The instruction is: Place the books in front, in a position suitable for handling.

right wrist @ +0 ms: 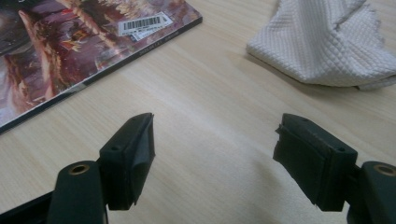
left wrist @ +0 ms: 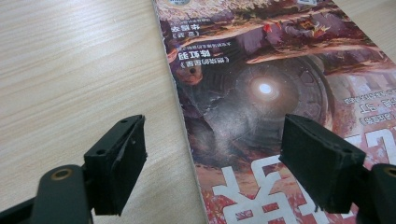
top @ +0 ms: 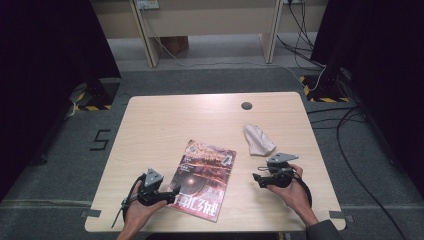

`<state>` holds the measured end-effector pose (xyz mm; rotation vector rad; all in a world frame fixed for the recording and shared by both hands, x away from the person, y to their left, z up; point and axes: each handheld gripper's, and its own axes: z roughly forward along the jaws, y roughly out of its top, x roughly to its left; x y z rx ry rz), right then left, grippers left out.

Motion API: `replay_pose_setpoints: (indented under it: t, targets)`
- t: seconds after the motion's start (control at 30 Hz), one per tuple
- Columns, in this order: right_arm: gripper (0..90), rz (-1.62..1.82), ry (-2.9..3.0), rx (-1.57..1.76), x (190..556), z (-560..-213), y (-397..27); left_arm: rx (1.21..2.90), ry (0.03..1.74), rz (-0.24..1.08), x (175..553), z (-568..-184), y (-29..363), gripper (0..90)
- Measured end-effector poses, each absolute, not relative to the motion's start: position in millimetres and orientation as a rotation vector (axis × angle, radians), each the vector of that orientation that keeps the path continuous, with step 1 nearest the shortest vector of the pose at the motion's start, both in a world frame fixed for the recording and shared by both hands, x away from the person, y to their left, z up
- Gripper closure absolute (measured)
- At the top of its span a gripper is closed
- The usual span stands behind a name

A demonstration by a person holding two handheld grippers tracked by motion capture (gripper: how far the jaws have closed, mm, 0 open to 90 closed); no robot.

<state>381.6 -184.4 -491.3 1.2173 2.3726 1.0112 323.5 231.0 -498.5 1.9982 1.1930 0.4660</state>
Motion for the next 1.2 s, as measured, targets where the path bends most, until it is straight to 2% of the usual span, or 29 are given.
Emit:
replay_pose_setpoints:
  t: [0.23, 0.9, 1.2]
  targets:
    - [28.1, 1.014, 2.383, 1.199, 379.6, -490.9, -182.3, 2.014, 1.188, 0.454, 321.5, -499.1, 229.8, 22.1]
    - [28.0, 1.030, 2.495, 1.113, 365.3, -494.8, -158.6, 2.082, 1.177, 0.376, 312.1, -505.5, 222.9, 32.3]
    - [28.0, 1.036, 2.541, 1.069, 357.5, -496.5, -146.9, 2.085, 1.201, 0.362, 309.2, -506.5, 223.1, 32.0]
